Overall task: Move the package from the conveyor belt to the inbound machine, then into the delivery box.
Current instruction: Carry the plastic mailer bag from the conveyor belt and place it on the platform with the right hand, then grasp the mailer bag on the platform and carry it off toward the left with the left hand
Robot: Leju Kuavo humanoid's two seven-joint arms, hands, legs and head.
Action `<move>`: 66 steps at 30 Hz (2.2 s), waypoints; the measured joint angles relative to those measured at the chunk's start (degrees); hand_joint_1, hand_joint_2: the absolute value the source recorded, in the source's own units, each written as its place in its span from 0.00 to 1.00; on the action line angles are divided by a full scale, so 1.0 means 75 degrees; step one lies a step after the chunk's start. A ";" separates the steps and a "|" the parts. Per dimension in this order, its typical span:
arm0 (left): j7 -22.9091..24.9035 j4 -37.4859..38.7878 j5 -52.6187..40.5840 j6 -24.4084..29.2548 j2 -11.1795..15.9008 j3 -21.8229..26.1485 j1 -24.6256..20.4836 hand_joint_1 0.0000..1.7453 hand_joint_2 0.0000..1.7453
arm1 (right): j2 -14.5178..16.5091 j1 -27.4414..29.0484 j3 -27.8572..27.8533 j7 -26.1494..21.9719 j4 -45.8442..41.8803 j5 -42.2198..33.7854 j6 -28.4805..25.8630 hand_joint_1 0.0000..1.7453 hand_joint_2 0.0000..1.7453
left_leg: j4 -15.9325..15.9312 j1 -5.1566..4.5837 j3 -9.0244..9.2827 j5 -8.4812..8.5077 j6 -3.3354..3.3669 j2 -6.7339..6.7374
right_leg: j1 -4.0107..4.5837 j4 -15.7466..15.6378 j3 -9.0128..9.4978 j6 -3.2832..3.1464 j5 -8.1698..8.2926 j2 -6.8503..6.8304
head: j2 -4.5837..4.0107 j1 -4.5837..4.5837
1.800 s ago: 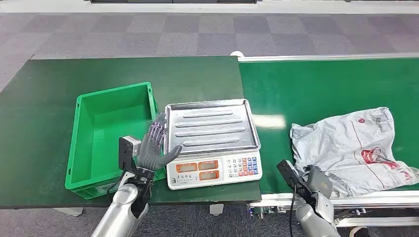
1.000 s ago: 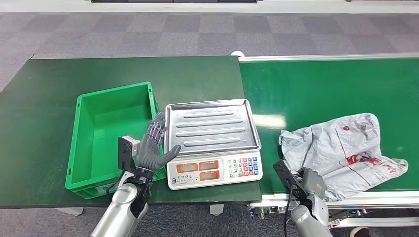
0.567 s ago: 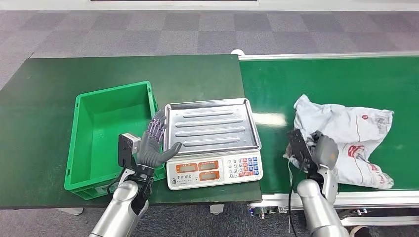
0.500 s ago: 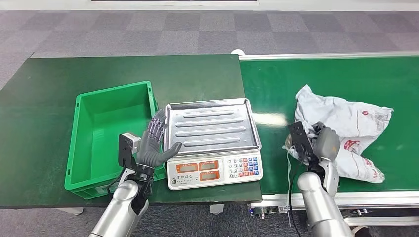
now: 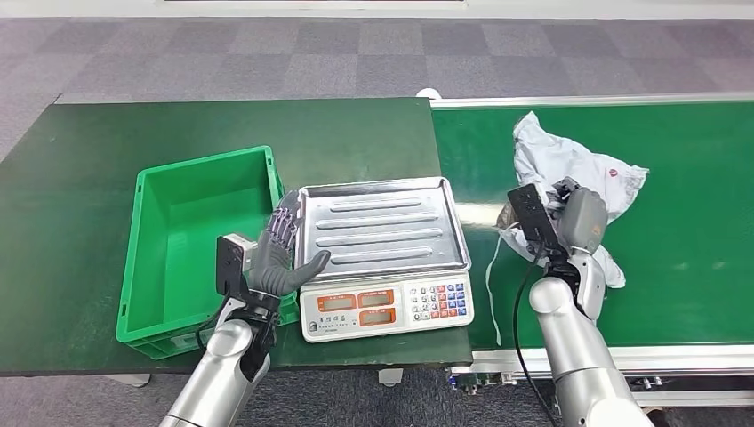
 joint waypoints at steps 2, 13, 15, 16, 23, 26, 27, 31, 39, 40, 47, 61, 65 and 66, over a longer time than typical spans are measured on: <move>0.0000 0.0029 -0.0040 0.0065 -0.0001 0.0000 -0.0100 0.00 1.00 | 0.0131 -0.0053 0.0257 -0.0007 -0.0023 0.0130 0.0192 1.00 1.00 | 0.0000 0.0000 0.0000 0.0001 -0.0002 0.0002 | 0.0002 0.0003 -0.0003 -0.0001 0.0001 0.0002 | 0.0000 -0.0001; -0.0140 0.0105 -0.0257 0.0330 0.0060 0.0231 -0.0292 0.00 1.00 | 0.1076 -0.0431 0.2631 0.0173 0.0040 0.0155 0.0812 1.00 1.00 | -0.0001 0.0001 -0.0005 0.0010 -0.0017 -0.0003 | 0.0015 0.0023 -0.0022 -0.0016 -0.0007 0.0000 | 0.0000 -0.0002; -0.0158 0.0119 -0.0314 0.0358 0.0070 0.0272 -0.0306 0.00 1.00 | 0.1132 -0.0438 0.3002 0.0222 0.0044 0.0043 0.0816 1.00 1.00 | -0.0001 0.0001 -0.0006 0.0010 -0.0017 -0.0003 | 0.0014 0.0023 -0.0022 -0.0017 -0.0008 0.0000 | 0.0000 -0.0002; -0.0170 0.0123 -0.0333 0.0373 0.0073 0.0296 -0.0309 0.00 1.00 | 0.1146 -0.0436 0.3162 0.0237 0.0044 -0.0014 0.0818 1.00 1.00 | -0.0001 0.0002 -0.0007 0.0010 -0.0017 -0.0003 | 0.0012 0.0023 -0.0023 -0.0017 -0.0008 0.0001 | 0.0000 -0.0002; -0.0274 0.0153 -0.0425 0.0444 0.0094 0.0375 -0.0311 0.00 1.00 | 0.1190 -0.0430 0.3818 0.0286 0.0042 -0.0236 0.0946 1.00 1.00 | -0.0001 0.0000 -0.0009 0.0010 -0.0016 -0.0003 | 0.0004 0.0022 -0.0024 -0.0016 -0.0007 0.0000 | 0.0001 -0.0003; -0.0345 0.0157 -0.0490 0.0488 0.0106 0.0379 -0.0309 0.00 1.00 | 0.1201 -0.0432 0.3975 0.0276 0.0030 -0.0505 0.1224 1.00 1.00 | -0.0001 0.0000 -0.0009 0.0010 -0.0016 -0.0003 | 0.0005 0.0022 -0.0024 -0.0016 -0.0007 0.0000 | 0.0000 -0.0004; -0.0392 0.0157 -0.0544 0.0543 0.0110 0.0379 -0.0307 0.00 1.00 | 0.1201 -0.0431 0.4025 0.0261 0.0025 -0.0636 0.1342 1.00 1.00 | -0.0001 0.0000 -0.0009 0.0010 -0.0016 -0.0003 | 0.0006 0.0022 -0.0025 -0.0016 -0.0007 0.0000 | 0.0000 -0.0004; -0.0571 0.0157 -0.0802 0.0892 0.0130 0.0379 -0.0306 0.00 1.00 | 0.1201 -0.0394 0.4196 0.0125 -0.0011 -0.1202 0.1759 1.00 1.00 | -0.0001 0.0000 -0.0010 0.0010 -0.0016 -0.0003 | 0.0009 0.0022 -0.0027 -0.0016 -0.0008 0.0001 | 0.0000 -0.0003; -0.0707 0.0235 -0.1005 0.1348 0.0207 0.0446 -0.0440 0.00 1.00 | 0.1151 -0.0280 0.4326 -0.0220 -0.0101 -0.2350 0.2376 0.00 1.00 | -0.0001 0.0000 -0.0013 0.0010 -0.0017 -0.0002 | 0.0009 0.0022 -0.0033 -0.0016 -0.0007 0.0001 | 0.0000 -0.0002; -0.0715 0.0253 -0.1014 0.1399 0.0226 0.0468 -0.0474 0.00 1.00 | 0.1131 -0.0277 0.4335 -0.0307 -0.0108 -0.2578 0.2504 0.00 1.00 | -0.0001 0.0000 -0.0013 0.0010 -0.0017 -0.0002 | 0.0009 0.0022 -0.0033 -0.0017 -0.0007 0.0001 | 0.0000 -0.0002; -0.0792 0.0291 -0.1129 0.1586 0.0324 0.0577 -0.0634 0.00 1.00 | 0.0892 -0.0279 0.4361 -0.0865 -0.0488 -0.4309 0.3194 0.00 1.00 | 0.0000 0.0000 -0.0014 0.0010 -0.0017 -0.0002 | 0.0008 0.0022 -0.0035 -0.0021 -0.0003 0.0001 | 0.0000 -0.0003; -0.0918 0.0093 -0.1275 0.1642 0.0434 0.0580 -0.0674 0.00 1.00 | 0.0122 -0.0280 0.3805 -0.1326 -0.1350 -0.7149 0.4641 0.00 1.00 | 0.0001 -0.0001 -0.0016 0.0010 -0.0016 -0.0001 | 0.0007 0.0020 -0.0038 -0.0020 -0.0002 0.0002 | 0.0000 -0.0003; -0.0953 0.0093 -0.1358 0.1610 0.0464 0.0563 -0.0687 0.00 1.00 | 0.0065 -0.0275 0.3499 -0.1670 -0.1142 -0.7463 0.4522 0.00 1.00 | 0.0001 -0.0001 -0.0016 0.0010 -0.0017 -0.0001 | 0.0008 0.0020 -0.0038 -0.0020 -0.0002 0.0002 | 0.0000 -0.0002; -0.0927 0.0095 -0.1428 0.1566 0.0477 0.0547 -0.0695 0.00 1.00 | 0.0060 -0.0272 0.3407 -0.1753 -0.1085 -0.7480 0.4333 0.00 1.00 | 0.0001 -0.0001 -0.0016 0.0010 -0.0017 -0.0001 | 0.0008 0.0020 -0.0039 -0.0020 -0.0002 0.0002 | 0.0000 -0.0002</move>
